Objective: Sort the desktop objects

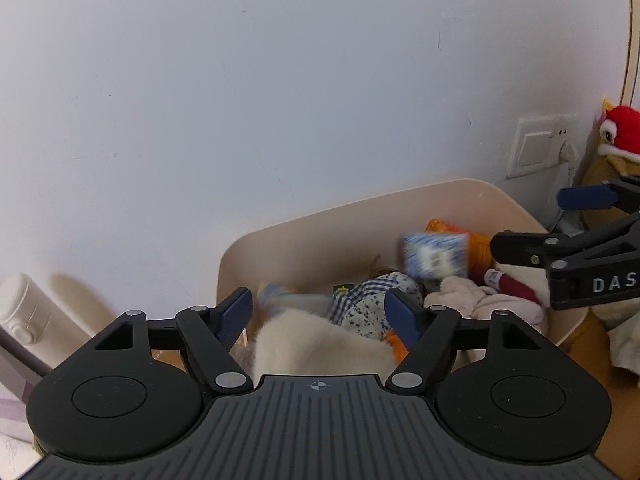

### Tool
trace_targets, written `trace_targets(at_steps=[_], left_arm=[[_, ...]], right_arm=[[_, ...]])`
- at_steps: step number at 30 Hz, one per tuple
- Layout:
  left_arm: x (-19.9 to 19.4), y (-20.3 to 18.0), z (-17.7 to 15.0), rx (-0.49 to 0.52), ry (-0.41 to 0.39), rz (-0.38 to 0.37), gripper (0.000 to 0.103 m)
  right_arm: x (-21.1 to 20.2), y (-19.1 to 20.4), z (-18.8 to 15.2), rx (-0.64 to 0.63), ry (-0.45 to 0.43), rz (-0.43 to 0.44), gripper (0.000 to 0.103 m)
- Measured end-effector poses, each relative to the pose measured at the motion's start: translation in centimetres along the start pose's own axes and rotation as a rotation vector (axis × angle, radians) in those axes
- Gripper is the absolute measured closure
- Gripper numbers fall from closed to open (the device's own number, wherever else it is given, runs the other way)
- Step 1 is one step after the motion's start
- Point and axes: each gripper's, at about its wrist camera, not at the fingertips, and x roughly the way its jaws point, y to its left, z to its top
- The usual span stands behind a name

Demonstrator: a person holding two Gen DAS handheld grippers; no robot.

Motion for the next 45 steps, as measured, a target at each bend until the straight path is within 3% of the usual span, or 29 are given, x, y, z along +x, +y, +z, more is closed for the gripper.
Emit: trace_targets(at_steps=[8, 25, 30, 45], left_arm=[[-3.9, -2.4, -0.2, -0.006, -0.027, -0.013, 0.024], [-16.7, -1.8, -5.8, -0.043, -0.029, -0.061, 0.024], [-20.8, -1.5, -6.9, -0.061, -0.016, -0.069, 0.030], [-32.3, -1.2, -10.9, -0.105, -0.040, -0.063, 0.029]], right_arm=[[-2.7, -0.3, 0.6, 0.027, 0.029, -0.015, 0.000], [-16.8, 3.6, -3.2, 0.021, 0.045, -0.091, 0.000], [-20.8, 5.5, -4.2, 0.007, 0.050, -0.132, 0.000], [-32.3, 8.6, -7.6, 0.050, 0.060, -0.098, 0.000]])
